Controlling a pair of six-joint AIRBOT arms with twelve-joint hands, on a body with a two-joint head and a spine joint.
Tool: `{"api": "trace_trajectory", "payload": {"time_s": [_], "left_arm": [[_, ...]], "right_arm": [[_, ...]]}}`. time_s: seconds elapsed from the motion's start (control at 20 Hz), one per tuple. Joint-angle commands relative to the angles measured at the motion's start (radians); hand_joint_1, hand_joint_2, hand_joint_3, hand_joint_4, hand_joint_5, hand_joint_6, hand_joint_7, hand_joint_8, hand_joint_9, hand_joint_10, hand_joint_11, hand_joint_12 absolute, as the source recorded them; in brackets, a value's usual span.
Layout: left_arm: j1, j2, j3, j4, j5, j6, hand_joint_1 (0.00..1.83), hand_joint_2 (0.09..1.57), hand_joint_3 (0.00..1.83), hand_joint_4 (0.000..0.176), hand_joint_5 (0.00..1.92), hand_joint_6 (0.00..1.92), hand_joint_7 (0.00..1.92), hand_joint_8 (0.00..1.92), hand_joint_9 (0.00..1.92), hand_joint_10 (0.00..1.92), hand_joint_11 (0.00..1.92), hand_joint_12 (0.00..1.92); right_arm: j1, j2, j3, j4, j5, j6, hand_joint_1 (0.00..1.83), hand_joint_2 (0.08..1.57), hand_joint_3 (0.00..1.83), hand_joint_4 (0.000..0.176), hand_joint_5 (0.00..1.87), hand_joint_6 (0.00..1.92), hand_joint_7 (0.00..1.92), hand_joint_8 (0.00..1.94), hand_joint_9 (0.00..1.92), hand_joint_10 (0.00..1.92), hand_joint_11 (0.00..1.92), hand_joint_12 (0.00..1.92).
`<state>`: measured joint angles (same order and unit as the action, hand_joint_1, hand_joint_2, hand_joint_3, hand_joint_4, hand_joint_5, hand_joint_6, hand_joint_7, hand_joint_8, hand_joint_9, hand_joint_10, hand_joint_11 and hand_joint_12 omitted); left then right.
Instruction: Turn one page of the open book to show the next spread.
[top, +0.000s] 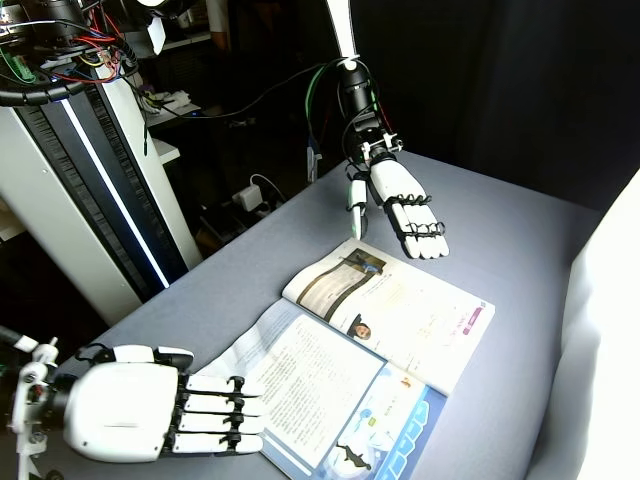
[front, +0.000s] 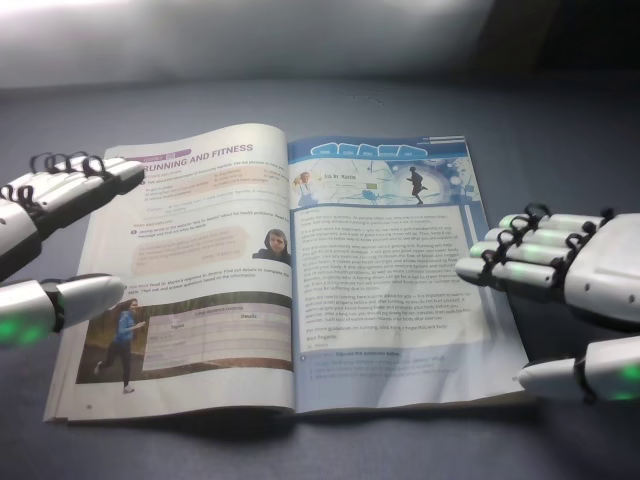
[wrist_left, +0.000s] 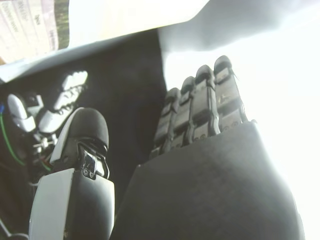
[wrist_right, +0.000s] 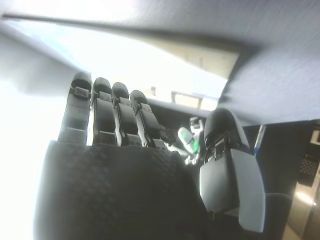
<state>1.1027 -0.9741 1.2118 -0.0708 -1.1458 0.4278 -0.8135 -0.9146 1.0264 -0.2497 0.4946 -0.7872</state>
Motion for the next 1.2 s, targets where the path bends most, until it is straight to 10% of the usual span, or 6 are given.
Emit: {"api": "trace_trajectory", "payload": {"time_s": [0.0,1.05,1.15], "left_arm": [[0.001,0.012,0.001,-0.024,-0.129,-0.003,0.3,1.37,0.0,0.013,0.0,0.0,0.0,0.0,0.0,0.0,0.0,0.0],[0.151,-0.03,-0.006,-0.12,-0.119,-0.019,0.26,1.4,0.0,0.0,0.09,0.02,0.0,0.0,0.0,0.0,0.0,0.0],[0.151,-0.041,-0.001,-0.12,-0.116,-0.021,0.03,1.33,0.0,0.0,0.05,0.0,0.0,0.0,0.0,0.0,0.0,0.0]], "right_arm": [[0.014,-0.007,0.003,-0.005,0.067,0.01,0.07,1.2,0.0,0.0,0.0,0.0,0.0,0.0,0.0,0.0,0.0,0.0],[0.196,-0.337,0.194,-0.174,0.093,0.097,0.0,1.19,0.0,0.0,0.0,0.0,0.0,0.0,0.0,0.0,0.0,0.0],[0.226,-0.38,0.213,-0.185,0.119,0.099,0.0,1.19,0.0,0.0,0.0,0.0,0.0,0.0,0.0,0.0,0.0,0.0]]}}
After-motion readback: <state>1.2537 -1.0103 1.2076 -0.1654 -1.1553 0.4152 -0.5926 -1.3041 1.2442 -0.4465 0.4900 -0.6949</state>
